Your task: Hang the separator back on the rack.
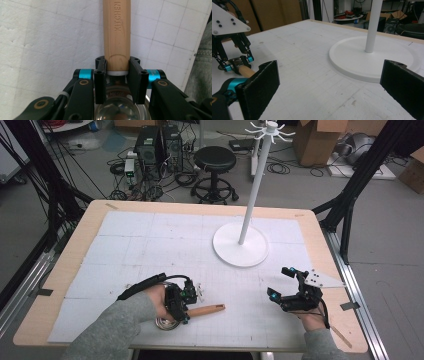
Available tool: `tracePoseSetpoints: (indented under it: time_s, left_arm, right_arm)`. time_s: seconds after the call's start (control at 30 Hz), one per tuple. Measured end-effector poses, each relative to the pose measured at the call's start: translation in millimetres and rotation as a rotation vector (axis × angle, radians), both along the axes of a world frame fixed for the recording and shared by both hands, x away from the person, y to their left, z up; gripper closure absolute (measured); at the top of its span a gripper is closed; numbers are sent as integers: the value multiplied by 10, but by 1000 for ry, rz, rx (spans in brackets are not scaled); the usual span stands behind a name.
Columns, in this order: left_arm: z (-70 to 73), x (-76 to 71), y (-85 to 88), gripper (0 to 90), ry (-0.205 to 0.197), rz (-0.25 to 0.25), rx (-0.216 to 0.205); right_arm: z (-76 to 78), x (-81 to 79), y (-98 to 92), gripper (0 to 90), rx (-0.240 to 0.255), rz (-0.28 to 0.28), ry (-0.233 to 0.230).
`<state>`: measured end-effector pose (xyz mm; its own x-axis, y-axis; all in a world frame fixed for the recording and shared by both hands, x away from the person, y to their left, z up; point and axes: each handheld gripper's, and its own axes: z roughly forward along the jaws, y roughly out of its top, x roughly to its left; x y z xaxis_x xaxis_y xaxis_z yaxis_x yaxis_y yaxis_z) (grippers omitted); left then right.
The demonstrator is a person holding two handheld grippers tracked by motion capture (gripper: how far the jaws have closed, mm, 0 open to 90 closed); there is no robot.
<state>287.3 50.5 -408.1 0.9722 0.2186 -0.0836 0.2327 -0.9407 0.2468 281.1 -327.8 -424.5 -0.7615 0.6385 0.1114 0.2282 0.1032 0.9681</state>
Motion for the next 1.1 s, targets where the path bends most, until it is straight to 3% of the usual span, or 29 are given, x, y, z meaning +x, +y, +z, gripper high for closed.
tracePoseSetpoints:
  time_s: [0.2, 0.7, 1.1]
  left_arm:
    - [31, -3, 30, 695, -19, 6, -10]
    - [160, 6, 141, 695, -50, 34, -81]
    - [284, 27, 227, 695, -65, 74, -176]
  right_arm:
    - [-3, 5, 1, 15, 0, 1, 4]
    - [-1, 5, -3, 14, 1, -2, 1]
    - [2, 2, -8, 15, 6, 0, 3]
